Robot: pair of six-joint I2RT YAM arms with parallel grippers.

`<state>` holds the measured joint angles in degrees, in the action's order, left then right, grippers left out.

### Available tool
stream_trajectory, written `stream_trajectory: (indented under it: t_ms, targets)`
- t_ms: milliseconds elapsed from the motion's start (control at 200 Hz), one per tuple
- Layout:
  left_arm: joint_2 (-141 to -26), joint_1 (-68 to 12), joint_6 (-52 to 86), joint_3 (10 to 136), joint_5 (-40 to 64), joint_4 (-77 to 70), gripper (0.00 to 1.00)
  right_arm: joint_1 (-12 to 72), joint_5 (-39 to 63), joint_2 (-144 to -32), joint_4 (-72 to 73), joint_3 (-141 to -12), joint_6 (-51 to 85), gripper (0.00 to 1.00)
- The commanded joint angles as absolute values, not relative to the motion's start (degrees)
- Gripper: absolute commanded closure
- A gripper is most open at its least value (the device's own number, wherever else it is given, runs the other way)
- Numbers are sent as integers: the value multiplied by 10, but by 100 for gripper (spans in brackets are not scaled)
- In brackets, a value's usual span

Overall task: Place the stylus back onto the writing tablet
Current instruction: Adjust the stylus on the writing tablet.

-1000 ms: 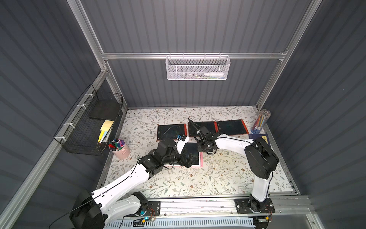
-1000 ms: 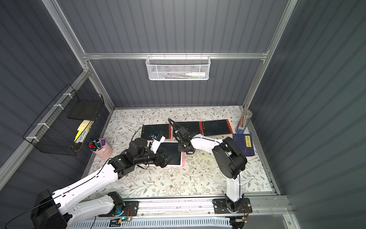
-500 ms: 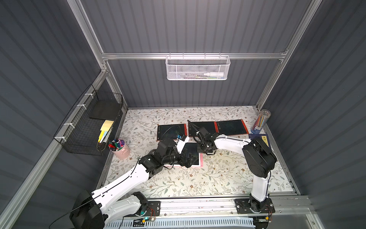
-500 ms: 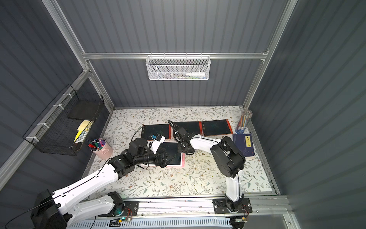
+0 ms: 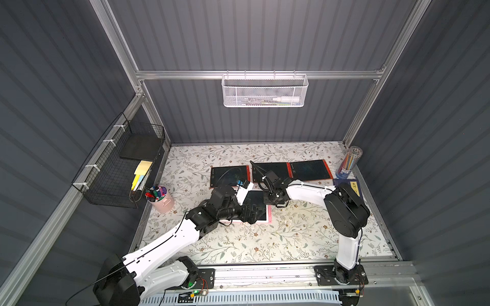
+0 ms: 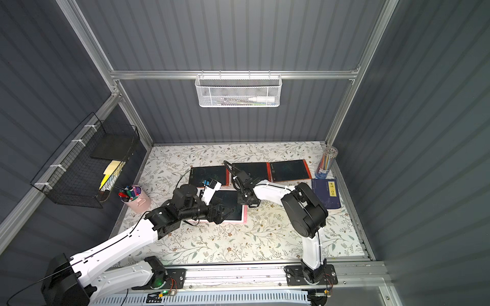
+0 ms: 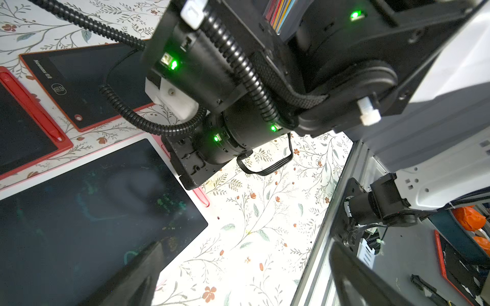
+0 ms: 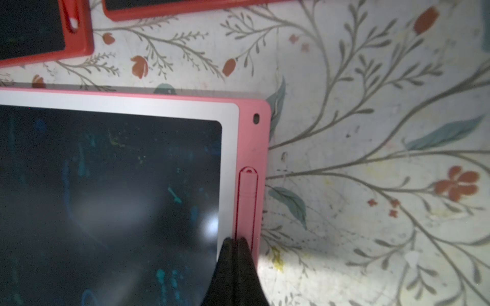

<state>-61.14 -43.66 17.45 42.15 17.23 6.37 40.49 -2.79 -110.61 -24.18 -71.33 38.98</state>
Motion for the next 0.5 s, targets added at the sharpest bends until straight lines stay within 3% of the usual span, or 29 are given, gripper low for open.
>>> stream_trajectory:
  t_ms: [0, 350, 495]
  targets:
    - [-610, -433, 163, 427, 180, 58, 1, 408, -26, -1124, -273, -713, 394, 100]
    - [-589, -433, 180, 462, 162, 41, 1, 399, -41, -1033, -241, -721, 368, 100]
    - [-597, -433, 181, 494, 148, 24, 1, 390, -58, -987, -256, -719, 345, 91]
